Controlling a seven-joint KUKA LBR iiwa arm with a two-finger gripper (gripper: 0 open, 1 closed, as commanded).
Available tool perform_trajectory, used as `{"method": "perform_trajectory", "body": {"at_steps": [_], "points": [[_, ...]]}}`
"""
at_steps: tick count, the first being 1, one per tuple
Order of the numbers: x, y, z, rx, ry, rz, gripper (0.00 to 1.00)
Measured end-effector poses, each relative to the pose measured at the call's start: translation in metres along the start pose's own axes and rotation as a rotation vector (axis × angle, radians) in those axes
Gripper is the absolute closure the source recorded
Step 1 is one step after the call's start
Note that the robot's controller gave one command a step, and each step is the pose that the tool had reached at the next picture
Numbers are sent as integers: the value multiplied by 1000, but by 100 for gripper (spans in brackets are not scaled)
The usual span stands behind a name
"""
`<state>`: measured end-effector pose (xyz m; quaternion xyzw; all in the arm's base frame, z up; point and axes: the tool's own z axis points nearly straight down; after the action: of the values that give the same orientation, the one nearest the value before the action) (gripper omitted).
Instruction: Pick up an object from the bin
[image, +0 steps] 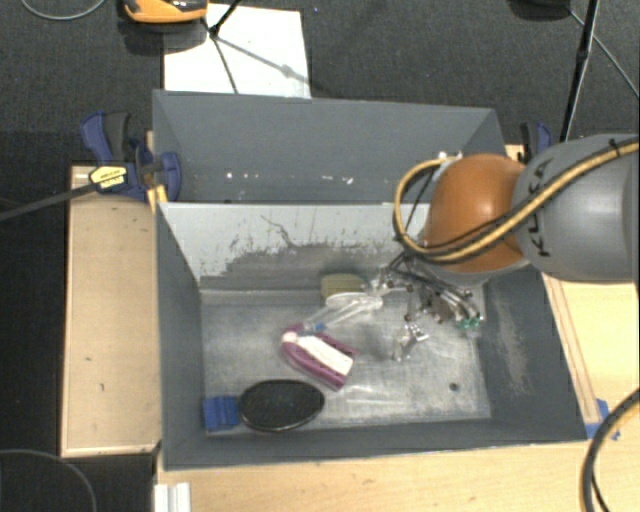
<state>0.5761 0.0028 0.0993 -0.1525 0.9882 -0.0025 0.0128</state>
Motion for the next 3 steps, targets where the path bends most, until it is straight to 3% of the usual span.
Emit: {"method": "perform_trajectory", "body": {"at_steps": [1, 2, 3], "points": [[-26, 31, -7, -8, 17, -120, 0], [-25, 22, -12, -9, 14, -263, 0], [-29, 22, 3, -1, -2, -427, 0]]}}
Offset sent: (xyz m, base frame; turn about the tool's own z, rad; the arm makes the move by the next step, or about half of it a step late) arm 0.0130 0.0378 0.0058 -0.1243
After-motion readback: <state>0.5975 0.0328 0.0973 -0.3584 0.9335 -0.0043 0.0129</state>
